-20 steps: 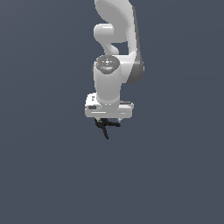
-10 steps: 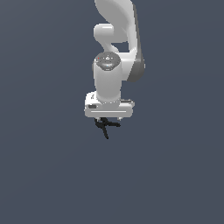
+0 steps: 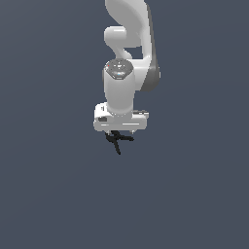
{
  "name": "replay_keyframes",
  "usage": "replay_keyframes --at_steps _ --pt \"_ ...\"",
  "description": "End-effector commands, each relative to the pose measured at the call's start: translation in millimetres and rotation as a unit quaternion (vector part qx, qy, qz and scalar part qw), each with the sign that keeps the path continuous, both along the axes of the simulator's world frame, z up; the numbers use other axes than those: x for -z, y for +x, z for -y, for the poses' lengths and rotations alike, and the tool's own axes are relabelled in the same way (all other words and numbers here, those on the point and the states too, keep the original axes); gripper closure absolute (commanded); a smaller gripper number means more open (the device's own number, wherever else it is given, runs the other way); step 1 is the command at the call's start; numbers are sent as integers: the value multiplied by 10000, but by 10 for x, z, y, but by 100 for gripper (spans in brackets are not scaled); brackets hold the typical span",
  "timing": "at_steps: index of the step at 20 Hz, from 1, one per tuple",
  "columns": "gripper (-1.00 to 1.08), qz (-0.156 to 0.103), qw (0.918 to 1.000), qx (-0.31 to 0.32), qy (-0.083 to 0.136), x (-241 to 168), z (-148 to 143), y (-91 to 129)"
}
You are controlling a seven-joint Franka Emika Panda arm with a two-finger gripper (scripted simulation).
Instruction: Pick up the object and move it to a goal position.
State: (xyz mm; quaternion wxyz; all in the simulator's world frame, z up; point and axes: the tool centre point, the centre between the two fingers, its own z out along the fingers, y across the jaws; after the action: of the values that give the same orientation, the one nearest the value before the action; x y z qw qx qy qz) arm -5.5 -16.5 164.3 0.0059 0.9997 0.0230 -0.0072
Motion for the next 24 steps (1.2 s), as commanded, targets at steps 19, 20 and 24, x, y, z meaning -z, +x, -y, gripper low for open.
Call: replay_keyframes --at_steps 19,20,24 --pt "-92 -4 9789 -2045 12 523 204 -297" --pt "-92 -3 9761 -2172 15 553 213 -318" --pt "-92 3 9634 -2679 30 671 247 -404"
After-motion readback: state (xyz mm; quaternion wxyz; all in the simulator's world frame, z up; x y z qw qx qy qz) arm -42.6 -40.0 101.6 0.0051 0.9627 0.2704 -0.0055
